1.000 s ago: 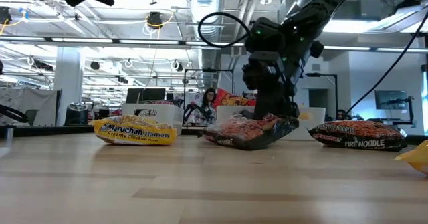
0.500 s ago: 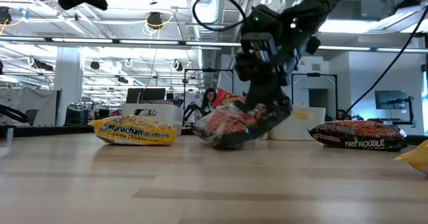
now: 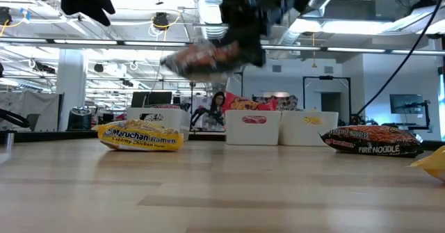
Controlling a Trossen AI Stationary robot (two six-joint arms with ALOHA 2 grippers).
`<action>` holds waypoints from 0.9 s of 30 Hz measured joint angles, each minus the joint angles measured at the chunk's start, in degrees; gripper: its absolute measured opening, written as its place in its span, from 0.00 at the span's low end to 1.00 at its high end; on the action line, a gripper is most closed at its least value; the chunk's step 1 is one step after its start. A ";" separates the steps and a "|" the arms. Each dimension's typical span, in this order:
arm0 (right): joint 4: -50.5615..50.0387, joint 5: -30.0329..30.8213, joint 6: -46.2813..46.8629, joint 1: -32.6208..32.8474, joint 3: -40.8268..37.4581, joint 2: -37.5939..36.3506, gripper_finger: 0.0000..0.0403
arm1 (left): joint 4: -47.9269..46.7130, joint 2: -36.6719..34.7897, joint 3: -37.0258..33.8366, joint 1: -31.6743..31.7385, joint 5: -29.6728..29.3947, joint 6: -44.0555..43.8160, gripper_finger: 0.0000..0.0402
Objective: Sort Maruchan noodles
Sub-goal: Put the black noodle pack into the left white bin
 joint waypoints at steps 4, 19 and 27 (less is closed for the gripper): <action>-3.13 1.09 -5.82 -0.10 6.74 -0.03 0.01 | 2.50 2.37 0.00 0.00 1.44 -0.08 0.54; -10.24 1.58 -18.69 -0.53 14.24 -0.07 0.01 | 21.85 9.36 0.00 6.87 20.70 -2.48 0.53; -10.17 1.56 -20.47 -0.43 14.24 -0.07 0.01 | 29.06 15.51 0.00 10.04 30.91 -3.29 0.53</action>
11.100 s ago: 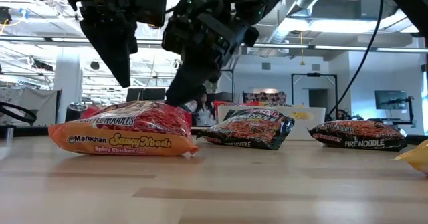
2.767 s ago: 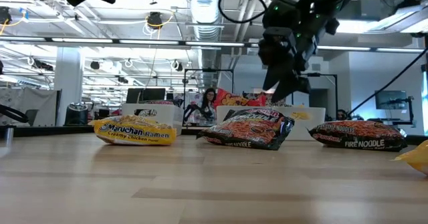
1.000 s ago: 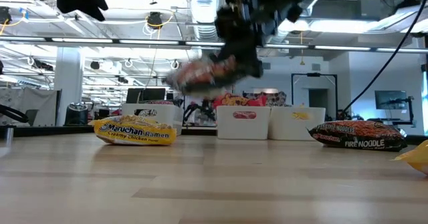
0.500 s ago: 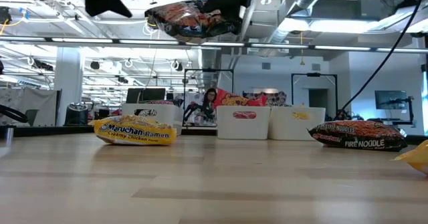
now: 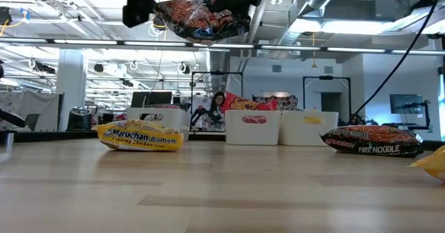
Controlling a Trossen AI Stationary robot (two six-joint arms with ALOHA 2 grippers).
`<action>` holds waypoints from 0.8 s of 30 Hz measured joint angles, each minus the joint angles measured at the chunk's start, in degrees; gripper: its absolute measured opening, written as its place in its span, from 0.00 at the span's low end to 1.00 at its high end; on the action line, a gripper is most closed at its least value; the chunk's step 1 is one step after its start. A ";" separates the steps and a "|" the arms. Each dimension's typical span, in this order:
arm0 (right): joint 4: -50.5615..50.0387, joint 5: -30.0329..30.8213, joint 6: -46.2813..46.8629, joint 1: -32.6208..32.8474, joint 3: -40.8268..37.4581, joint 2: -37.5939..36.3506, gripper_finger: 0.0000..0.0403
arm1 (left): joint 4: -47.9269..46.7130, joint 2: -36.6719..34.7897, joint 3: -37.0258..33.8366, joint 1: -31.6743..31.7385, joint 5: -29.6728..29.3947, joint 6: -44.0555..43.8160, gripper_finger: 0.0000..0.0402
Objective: Sort Maruchan noodles
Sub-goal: Put the black noodle pack into the left white bin
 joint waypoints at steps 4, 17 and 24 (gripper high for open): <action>-0.22 -0.02 -0.06 -0.09 0.00 0.00 0.01 | 1.57 2.92 0.00 0.84 3.81 0.00 0.53; -1.67 -0.29 -2.62 0.61 0.02 0.00 0.01 | 6.61 10.39 0.00 1.98 17.88 0.04 0.53; -2.24 -0.35 -2.61 0.33 0.02 0.00 0.01 | 10.30 14.26 0.00 1.74 23.94 0.03 0.53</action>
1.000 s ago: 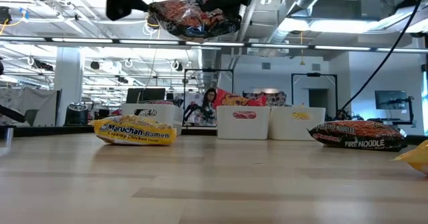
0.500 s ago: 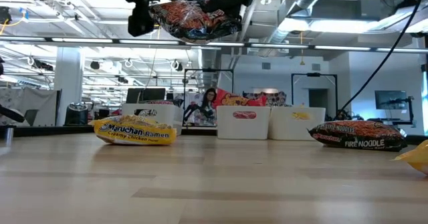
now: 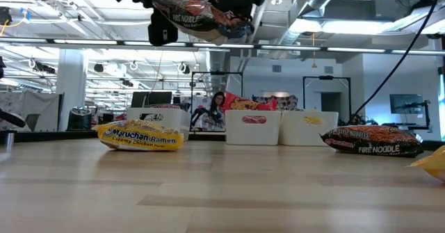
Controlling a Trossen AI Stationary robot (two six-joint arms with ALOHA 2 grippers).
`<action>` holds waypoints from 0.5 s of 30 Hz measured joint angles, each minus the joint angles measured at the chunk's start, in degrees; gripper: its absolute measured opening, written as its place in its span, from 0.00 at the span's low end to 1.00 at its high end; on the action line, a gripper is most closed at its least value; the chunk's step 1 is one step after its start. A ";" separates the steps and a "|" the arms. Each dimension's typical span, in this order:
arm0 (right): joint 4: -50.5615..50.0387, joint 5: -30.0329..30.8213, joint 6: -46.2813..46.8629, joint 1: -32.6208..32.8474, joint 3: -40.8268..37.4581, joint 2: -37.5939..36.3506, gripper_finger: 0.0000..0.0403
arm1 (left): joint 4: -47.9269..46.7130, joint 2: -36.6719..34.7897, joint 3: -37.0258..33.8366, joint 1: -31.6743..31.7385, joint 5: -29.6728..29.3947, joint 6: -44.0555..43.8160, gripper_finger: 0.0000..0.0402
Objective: Sort Maruchan noodles
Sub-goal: Put the black noodle pack into the left white bin
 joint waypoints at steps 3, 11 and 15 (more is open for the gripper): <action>-0.69 0.04 0.01 0.00 0.00 0.02 0.01 | 0.05 0.61 0.00 0.00 -0.53 0.03 0.52; -2.15 0.05 0.00 -0.02 0.07 0.02 0.04 | 0.30 -0.03 0.00 -0.05 0.15 1.43 0.30; -2.18 0.23 0.02 -0.04 0.07 0.02 0.11 | 0.19 -0.01 0.00 -0.05 0.41 2.86 0.16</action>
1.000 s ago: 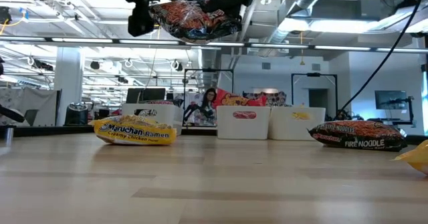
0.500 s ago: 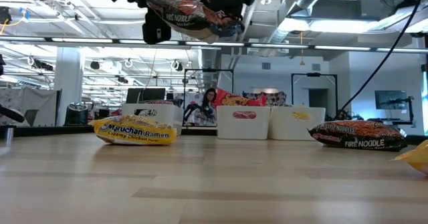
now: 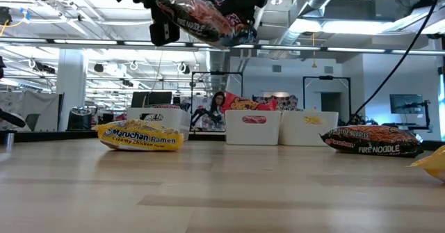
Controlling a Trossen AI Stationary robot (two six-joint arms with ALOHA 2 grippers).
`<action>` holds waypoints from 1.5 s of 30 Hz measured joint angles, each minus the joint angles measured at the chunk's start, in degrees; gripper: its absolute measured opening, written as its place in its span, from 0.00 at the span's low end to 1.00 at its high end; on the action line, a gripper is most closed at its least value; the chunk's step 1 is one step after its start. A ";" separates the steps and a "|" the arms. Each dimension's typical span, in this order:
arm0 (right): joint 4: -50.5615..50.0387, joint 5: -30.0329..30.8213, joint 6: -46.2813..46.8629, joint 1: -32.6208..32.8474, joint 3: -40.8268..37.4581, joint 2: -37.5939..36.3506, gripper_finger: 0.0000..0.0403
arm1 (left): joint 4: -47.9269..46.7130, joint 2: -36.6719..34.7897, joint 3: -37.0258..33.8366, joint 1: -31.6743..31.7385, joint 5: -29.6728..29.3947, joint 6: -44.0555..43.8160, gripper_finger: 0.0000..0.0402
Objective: Sort Maruchan noodles
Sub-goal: Put the black noodle pack into the left white bin
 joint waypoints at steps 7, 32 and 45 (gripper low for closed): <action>-0.04 3.27 0.00 -0.31 0.00 0.00 0.24 | -0.09 0.00 0.00 0.00 -1.28 0.91 0.01; -29.69 3.89 -4.89 -12.34 25.67 -0.04 0.43 | -9.81 -15.50 -0.12 15.73 -17.74 13.15 0.00; -33.87 4.48 -11.15 -14.42 27.32 -0.04 0.43 | 4.57 -21.92 -18.35 23.25 -23.57 11.41 0.00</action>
